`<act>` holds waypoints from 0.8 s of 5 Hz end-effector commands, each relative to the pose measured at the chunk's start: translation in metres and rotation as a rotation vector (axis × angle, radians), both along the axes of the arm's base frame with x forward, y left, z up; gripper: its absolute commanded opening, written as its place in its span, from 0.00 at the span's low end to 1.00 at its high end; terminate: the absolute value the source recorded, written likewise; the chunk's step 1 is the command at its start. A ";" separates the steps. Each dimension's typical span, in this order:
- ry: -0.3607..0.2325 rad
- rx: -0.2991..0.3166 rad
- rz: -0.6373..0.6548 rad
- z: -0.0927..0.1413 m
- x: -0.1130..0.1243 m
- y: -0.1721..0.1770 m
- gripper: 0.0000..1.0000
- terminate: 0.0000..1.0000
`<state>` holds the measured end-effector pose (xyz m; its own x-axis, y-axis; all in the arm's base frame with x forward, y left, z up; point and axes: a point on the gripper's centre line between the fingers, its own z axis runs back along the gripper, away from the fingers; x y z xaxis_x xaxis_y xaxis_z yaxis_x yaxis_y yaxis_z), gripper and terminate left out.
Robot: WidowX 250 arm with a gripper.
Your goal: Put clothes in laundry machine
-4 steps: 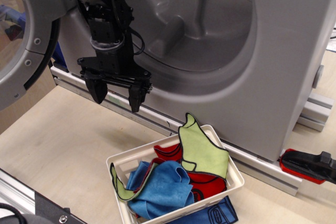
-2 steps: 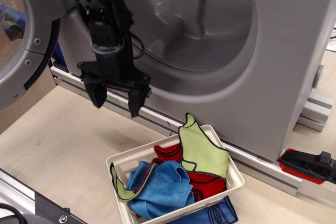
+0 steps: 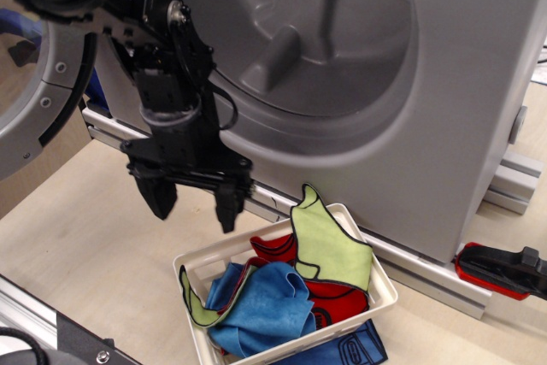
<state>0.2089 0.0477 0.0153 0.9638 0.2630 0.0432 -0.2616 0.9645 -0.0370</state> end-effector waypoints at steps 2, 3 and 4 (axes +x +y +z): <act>-0.062 -0.181 0.231 0.000 0.000 -0.063 1.00 0.00; -0.084 -0.156 0.200 -0.016 0.004 -0.068 1.00 0.00; -0.100 -0.086 0.181 -0.029 0.003 -0.071 1.00 0.00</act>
